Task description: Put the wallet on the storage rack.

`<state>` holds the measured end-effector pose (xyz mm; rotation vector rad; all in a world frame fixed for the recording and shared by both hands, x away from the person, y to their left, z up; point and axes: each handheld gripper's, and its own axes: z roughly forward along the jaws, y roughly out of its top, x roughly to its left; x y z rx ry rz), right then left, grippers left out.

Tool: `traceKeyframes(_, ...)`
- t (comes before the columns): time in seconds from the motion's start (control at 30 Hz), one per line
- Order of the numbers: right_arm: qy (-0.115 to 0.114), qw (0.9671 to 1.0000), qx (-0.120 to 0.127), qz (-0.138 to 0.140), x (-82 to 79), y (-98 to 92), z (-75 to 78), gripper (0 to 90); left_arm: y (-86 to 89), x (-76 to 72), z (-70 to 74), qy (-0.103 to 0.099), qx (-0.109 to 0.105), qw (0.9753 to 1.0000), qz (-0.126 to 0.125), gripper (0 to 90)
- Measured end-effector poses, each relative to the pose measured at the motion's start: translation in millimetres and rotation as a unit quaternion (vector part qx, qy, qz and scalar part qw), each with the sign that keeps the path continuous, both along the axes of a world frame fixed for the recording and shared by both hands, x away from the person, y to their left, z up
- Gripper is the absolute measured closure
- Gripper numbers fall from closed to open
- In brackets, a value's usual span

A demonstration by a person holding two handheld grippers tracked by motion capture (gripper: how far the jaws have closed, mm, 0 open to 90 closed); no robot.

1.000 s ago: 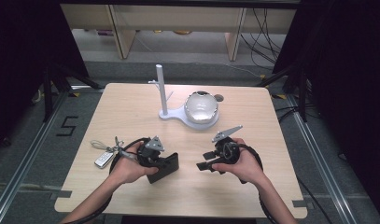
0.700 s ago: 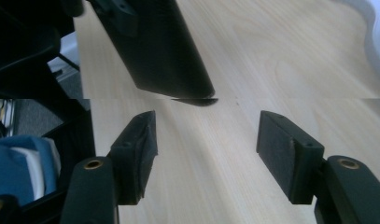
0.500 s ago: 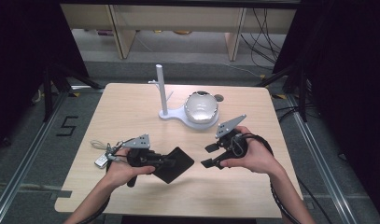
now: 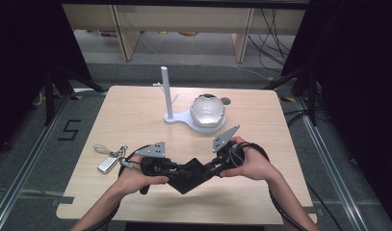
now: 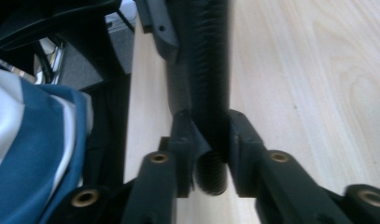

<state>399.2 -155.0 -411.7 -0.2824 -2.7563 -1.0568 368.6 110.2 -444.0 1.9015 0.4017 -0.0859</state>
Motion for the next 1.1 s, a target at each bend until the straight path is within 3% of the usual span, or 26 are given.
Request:
traceKeyframes(0.03, 0.002, 1.0, -0.003, 0.0, -1.1, -0.7, 1.7, 76.9, 1.6, -1.3, 0.5, -0.019, 0.017, 0.9996, 0.012, 61.3)
traceKeyframes(0.07, -0.013, 0.9996, -0.022, -0.007, -1.6, -4.0, 7.0, 77.7, 3.8, -2.5, 0.6, -0.038, 0.026, 0.9987, 0.02, 44.8)
traceKeyframes(0.1, -0.025, 0.9987, -0.041, -0.016, -1.0, -6.6, 10.2, 77.9, 12.9, -6.3, 1.1, -0.071, 0.039, 0.9954, 0.052, 40.0)
traceKeyframes(0.17, -0.053, 0.9946, -0.08, -0.039, 2.5, -13.1, 16.9, 77.9, 26.3, -10.5, -0.1, -0.089, 0.045, 0.9908, 0.092, 33.3)
traceKeyframes(0.2, -0.063, 0.9935, -0.085, -0.041, 4.7, -16.0, 20.3, 77.9, 33.8, -12.7, -1.8, -0.1, 0.048, 0.9873, 0.114, 31.6)
traceKeyframes(0.27, -0.069, 0.9905, -0.099, -0.067, 8.9, -22.8, 29.6, 78.0, 49.5, -17.3, -6.4, -0.123, 0.066, 0.9774, 0.159, 29.4)
traceKeyframes(0.3, -0.074, 0.9894, -0.102, -0.071, 12.0, -25.4, 34.1, 78.0, 57.5, -19.6, -9.4, -0.127, 0.071, 0.9722, 0.183, 29.4)
traceKeyframes(0.33, -0.079, 0.9884, -0.108, -0.071, 15.6, -27.3, 38.9, 78.1, 57.5, -19.6, -9.4, -0.127, 0.071, 0.9722, 0.183, 29.5)
traceKeyframes(0.37, -0.079, 0.9884, -0.108, -0.071, 15.6, -27.3, 38.9, 78.1, 65.0, -21.6, -13.0, -0.129, 0.073, 0.9677, 0.204, 29.5)
traceKeyframes(0.4, -0.083, 0.9847, -0.128, -0.084, 21.1, -29.1, 48.6, 78.3, 71.7, -23.0, -17.6, -0.129, 0.068, 0.9649, 0.218, 31.1)
traceKeyframes(0.43, -0.084, 0.9834, -0.136, -0.087, 24.6, -29.1, 52.8, 78.4, 84.1, -27.0, -26.3, -0.127, 0.068, 0.9557, 0.257, 31.9)
traceKeyframes(0.47, -0.084, 0.9823, -0.141, -0.09, 28.5, -29.2, 57.0, 78.4, 84.1, -27.0, -26.3, -0.127, 0.068, 0.9557, 0.257, 32.6)
traceKeyframes(0.5, -0.089, 0.9812, -0.144, -0.092, 32.5, -29.3, 60.6, 78.4, 89.7, -28.7, -30.2, -0.128, 0.074, 0.9511, 0.271, 33.0)
traceKeyframes(0.6, -0.091, 0.9789, -0.152, -0.102, 44.8, -29.1, 70.7, 78.4, 103.3, -32.9, -45.0, -0.124, 0.07, 0.9419, 0.304, 33.3)
traceKeyframes(0.63, -0.091, 0.9789, -0.152, -0.102, 44.8, -29.1, 70.7, 78.4, 103.3, -32.9, -45.0, -0.124, 0.07, 0.9419, 0.304, 33.4)
traceKeyframes(0.67, -0.093, 0.9781, -0.154, -0.105, 48.9, -28.9, 73.3, 78.4, 105.4, -34.2, -47.5, -0.125, 0.076, 0.9387, 0.312, 33.4)
traceKeyframes(0.7, -0.099, 0.9766, -0.158, -0.107, 56.9, -28.0, 77.5, 78.4, 107.2, -34.0, -50.6, -0.126, 0.076, 0.938, 0.314, 33.7)
traceKeyframes(0.73, -0.104, 0.9769, -0.157, -0.101, 61.3, -27.5, 78.9, 78.4, 109.7, -34.2, -56.2, -0.124, 0.07, 0.9351, 0.324, 33.9)
traceKeyframes(0.77, -0.104, 0.9769, -0.157, -0.101, 61.3, -27.5, 78.9, 78.4, 109.7, -34.2, -56.2, -0.124, 0.07, 0.9351, 0.324, 34.0)
traceKeyframes(0.8, -0.103, 0.9749, -0.162, -0.113, 67.0, -26.1, 80.7, 78.4, 111.4, -33.7, -60.9, -0.124, 0.068, 0.9324, 0.333, 34.0)
traceKeyframes(0.83, -0.106, 0.9744, -0.164, -0.112, 70.3, -25.6, 81.5, 78.3, 111.4, -33.7, -60.9, -0.124, 0.068, 0.9324, 0.333, 34.0)
traceKeyframes(0.97, -0.11, 0.9736, -0.163, -0.116, 79.4, -24.3, 83.3, 78.4, 113.9, -32.8, -65.1, -0.122, 0.065, 0.9283, 0.345, 34.2)
traceKeyframes(1.07, -0.12, 0.971, -0.166, -0.124, 89.6, -22.5, 87.6, 78.4, 114.5, -33.4, -66.6, -0.125, 0.065, 0.9245, 0.354, 34.5)
traceKeyframes(1.1, -0.12, 0.971, -0.166, -0.124, 89.6, -22.5, 87.6, 78.4, 114.5, -33.4, -66.6, -0.125, 0.065, 0.9245, 0.354, 34.5)
